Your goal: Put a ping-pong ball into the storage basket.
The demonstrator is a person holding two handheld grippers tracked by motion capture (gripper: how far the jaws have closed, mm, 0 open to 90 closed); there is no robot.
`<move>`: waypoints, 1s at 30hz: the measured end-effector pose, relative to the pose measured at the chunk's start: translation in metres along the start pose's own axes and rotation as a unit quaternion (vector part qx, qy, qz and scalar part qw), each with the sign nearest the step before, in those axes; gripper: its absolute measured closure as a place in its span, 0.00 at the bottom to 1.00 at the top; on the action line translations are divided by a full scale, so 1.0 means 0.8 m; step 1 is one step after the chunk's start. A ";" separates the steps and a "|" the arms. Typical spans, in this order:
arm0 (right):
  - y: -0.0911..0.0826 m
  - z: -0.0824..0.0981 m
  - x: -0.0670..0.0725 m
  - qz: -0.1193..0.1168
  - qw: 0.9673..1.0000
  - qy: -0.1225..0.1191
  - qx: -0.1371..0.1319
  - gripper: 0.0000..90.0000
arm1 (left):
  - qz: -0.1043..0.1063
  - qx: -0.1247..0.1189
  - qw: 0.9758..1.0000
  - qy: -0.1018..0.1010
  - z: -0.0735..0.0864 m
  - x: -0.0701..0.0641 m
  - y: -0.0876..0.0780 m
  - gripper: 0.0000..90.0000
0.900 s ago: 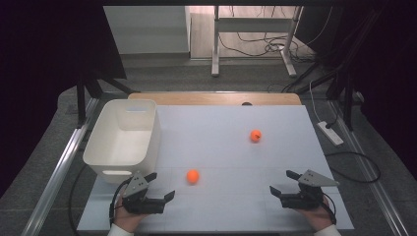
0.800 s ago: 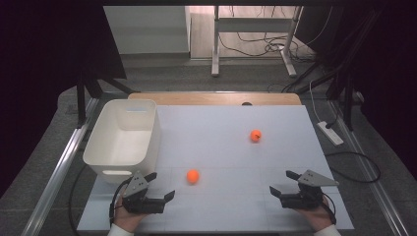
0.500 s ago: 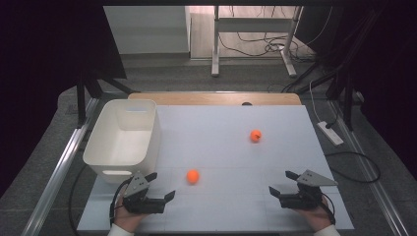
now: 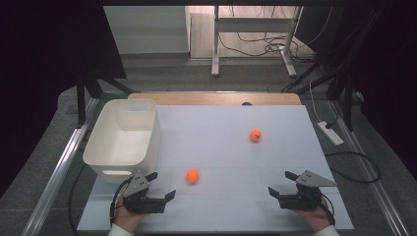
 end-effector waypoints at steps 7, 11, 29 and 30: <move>-0.001 0.000 -0.001 0.000 1.000 0.003 -0.002 0.13 | -0.002 0.002 1.000 0.006 -0.005 -0.005 -0.003 0.09; -0.001 0.001 -0.001 -0.001 1.000 0.001 -0.002 0.13 | 0.000 0.002 1.000 0.009 -0.009 -0.008 -0.005 0.09; 0.001 0.001 -0.001 0.002 1.000 -0.001 0.001 0.13 | -0.001 0.007 1.000 0.018 -0.028 -0.018 -0.004 0.10; 0.001 0.001 -0.001 0.002 1.000 -0.002 0.001 0.13 | 0.000 0.008 1.000 0.020 -0.030 -0.019 -0.004 0.10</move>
Point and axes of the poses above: each handheld gripper's, and its own axes: y roughly forward along the jaws, z roughly out of its underside, x roughly to its left, the point moved 4 cm from there along y, roughly forward along the jaws, and after that the axes turned 15 degrees about x, right-handed, at the moved point
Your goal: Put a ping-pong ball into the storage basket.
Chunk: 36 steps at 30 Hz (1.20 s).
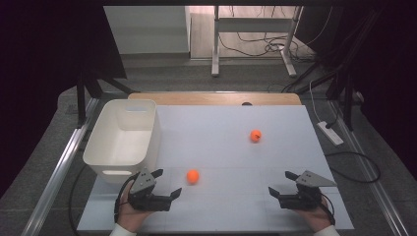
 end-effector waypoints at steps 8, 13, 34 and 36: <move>-0.003 -0.001 0.000 0.003 1.000 -0.002 -0.010 0.13 | 0.002 0.001 1.000 0.002 -0.007 -0.003 0.001 0.10; -0.001 -0.001 0.000 0.004 1.000 -0.005 -0.005 0.13 | -0.001 0.002 1.000 0.012 -0.017 -0.008 0.004 0.10; -0.001 0.000 -0.002 0.005 1.000 -0.008 -0.004 0.13 | 0.006 0.012 1.000 0.017 -0.037 -0.015 0.013 0.10; -0.001 0.000 -0.002 0.006 1.000 -0.007 -0.005 0.13 | 0.007 0.012 1.000 0.019 -0.040 -0.016 0.014 0.10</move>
Point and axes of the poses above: each handheld gripper's, and its own axes: y roughly forward along the jaws, z roughly out of its underside, x roughly to its left, the point moved 4 cm from there along y, roughly forward along the jaws, and after that the axes turned 15 degrees about x, right-handed, at the moved point
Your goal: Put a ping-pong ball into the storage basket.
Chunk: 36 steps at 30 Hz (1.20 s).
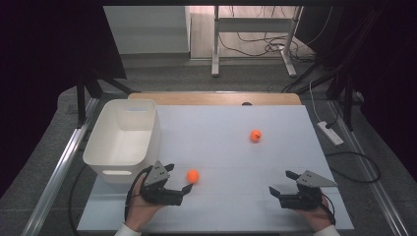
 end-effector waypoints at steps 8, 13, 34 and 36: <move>0.000 0.000 -0.001 0.004 1.000 0.000 -0.001 0.13 | 0.004 0.005 1.000 0.001 -0.005 0.001 0.001 0.10; 0.000 0.000 -0.002 0.004 1.000 0.001 0.000 0.13 | 0.007 0.008 1.000 0.007 -0.011 -0.001 0.004 0.10; 0.001 0.001 -0.002 0.005 1.000 0.002 0.004 0.13 | 0.016 0.019 0.999 0.029 -0.047 -0.014 0.020 0.10; 0.001 0.001 -0.002 0.005 1.000 0.003 0.003 0.13 | 0.019 0.020 0.999 0.029 -0.049 -0.015 0.022 0.10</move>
Point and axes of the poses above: each handheld gripper's, and its own axes: y roughly forward along the jaws, z roughly out of its underside, x roughly to its left, the point moved 4 cm from there along y, roughly forward along the jaws, and after that the axes turned 15 degrees about x, right-handed, at the moved point
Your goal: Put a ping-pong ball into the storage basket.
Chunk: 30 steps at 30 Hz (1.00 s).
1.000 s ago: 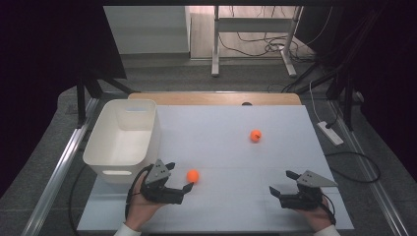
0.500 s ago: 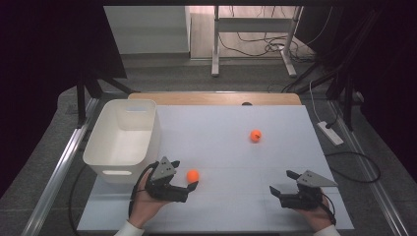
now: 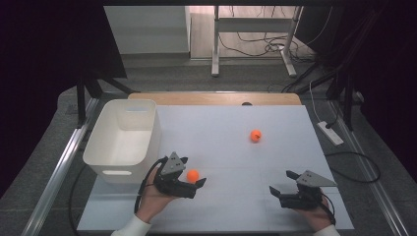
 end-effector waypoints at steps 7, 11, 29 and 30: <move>0.000 0.000 -0.001 0.002 1.000 0.001 0.001 0.13 | -0.009 0.019 1.000 0.012 -0.011 -0.001 0.012 0.10; 0.000 0.001 -0.001 0.005 1.000 0.000 0.001 0.13 | -0.009 0.030 0.999 0.010 -0.013 0.002 0.021 0.10; 0.001 0.002 -0.002 0.008 1.000 -0.001 0.007 0.13 | -0.024 0.092 0.995 -0.015 0.004 0.016 0.047 0.10; 0.001 0.002 -0.002 0.008 1.000 -0.001 0.007 0.14 | -0.024 0.094 0.995 -0.016 0.005 0.016 0.048 0.10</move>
Point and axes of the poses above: each handheld gripper's, and its own axes: y roughly forward along the jaws, z roughly out of its underside, x roughly to its left, the point moved 4 cm from there along y, roughly forward along the jaws, and after that the axes turned 15 degrees about x, right-handed, at the moved point
